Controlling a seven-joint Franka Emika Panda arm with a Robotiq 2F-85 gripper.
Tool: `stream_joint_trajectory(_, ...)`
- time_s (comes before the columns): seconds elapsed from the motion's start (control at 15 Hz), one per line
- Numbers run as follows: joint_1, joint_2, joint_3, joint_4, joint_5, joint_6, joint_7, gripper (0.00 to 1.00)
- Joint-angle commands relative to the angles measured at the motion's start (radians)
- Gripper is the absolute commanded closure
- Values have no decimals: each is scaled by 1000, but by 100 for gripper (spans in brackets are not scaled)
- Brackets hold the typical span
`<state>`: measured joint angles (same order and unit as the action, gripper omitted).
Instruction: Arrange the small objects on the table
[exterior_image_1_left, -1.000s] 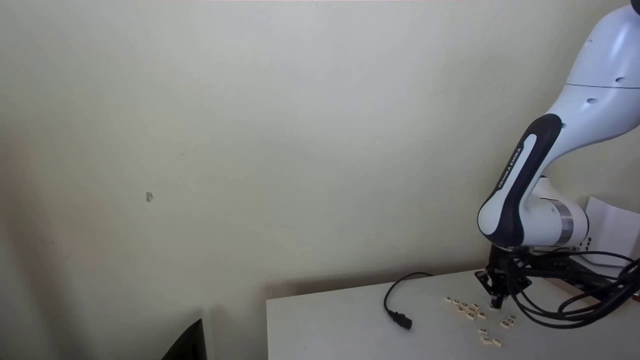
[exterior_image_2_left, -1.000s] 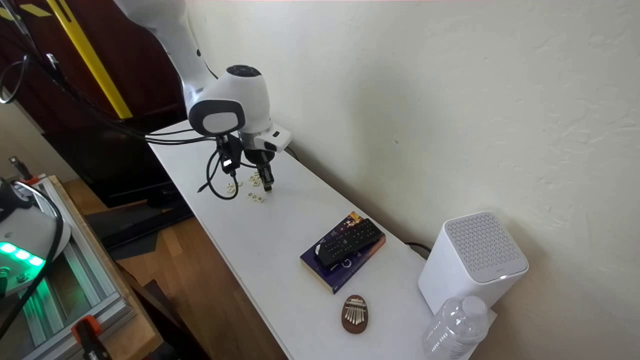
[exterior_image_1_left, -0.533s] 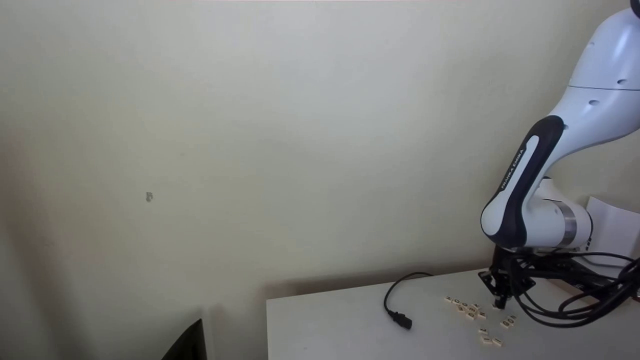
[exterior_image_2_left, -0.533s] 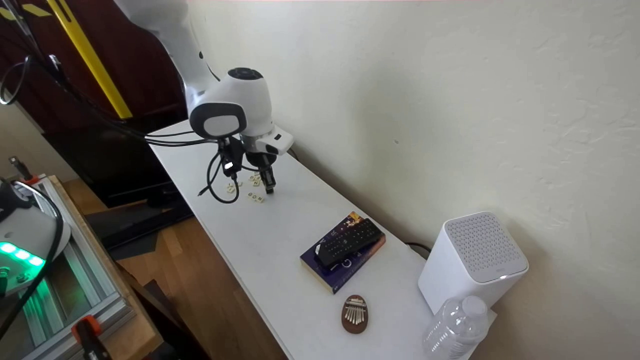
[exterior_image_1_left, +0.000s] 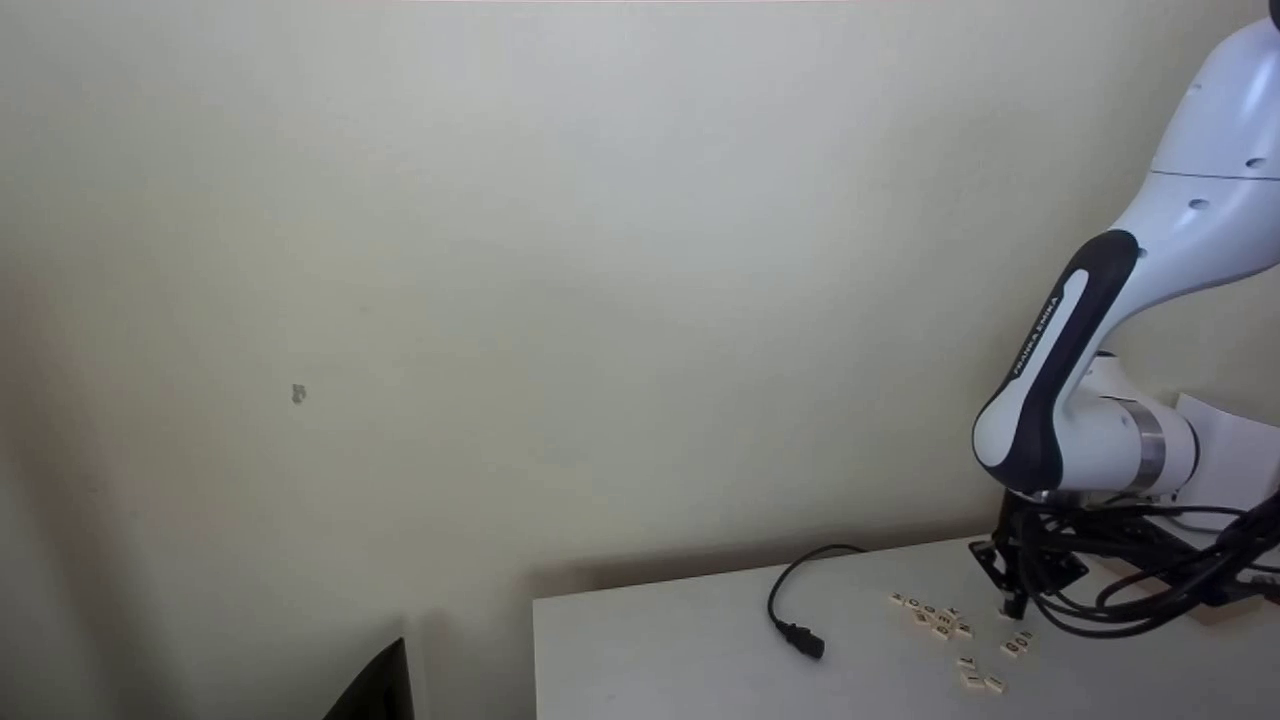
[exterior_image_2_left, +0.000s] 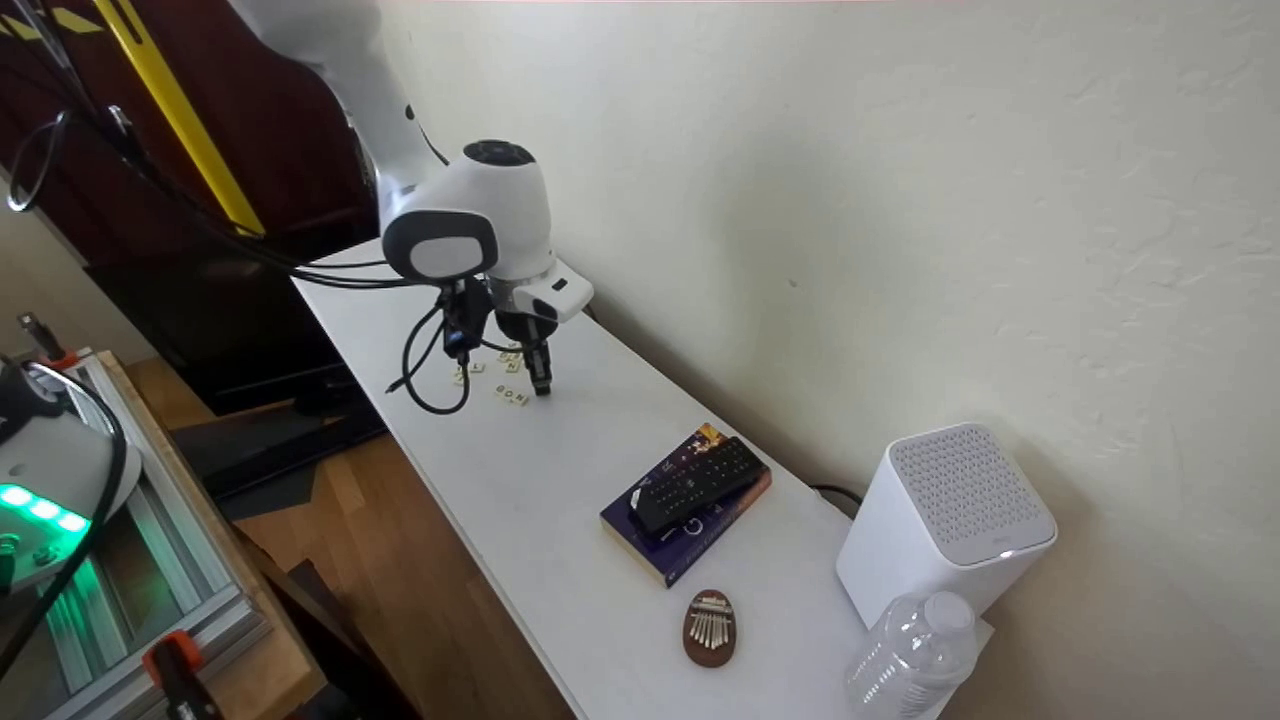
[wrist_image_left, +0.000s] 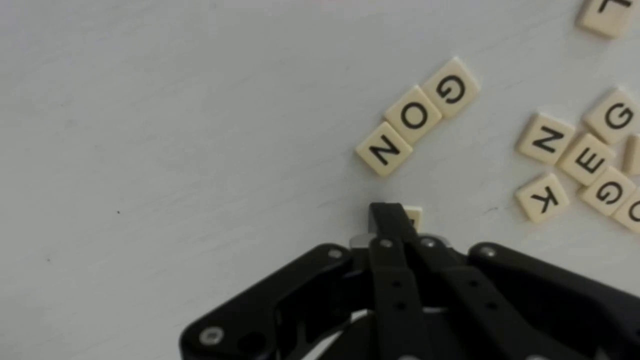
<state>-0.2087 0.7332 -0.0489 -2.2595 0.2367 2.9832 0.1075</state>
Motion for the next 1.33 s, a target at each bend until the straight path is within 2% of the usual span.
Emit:
stream_joint_trajectory(0.0, -22, 21, 9, 6, 24, -46, 44, 100)
stream_joint_trajectory(0.6, -24, 15, 1, 13, 84, -130, 150, 100)
stream_joint_trajectory(1.27, -16, 21, -18, 25, 155, -142, 243, 100)
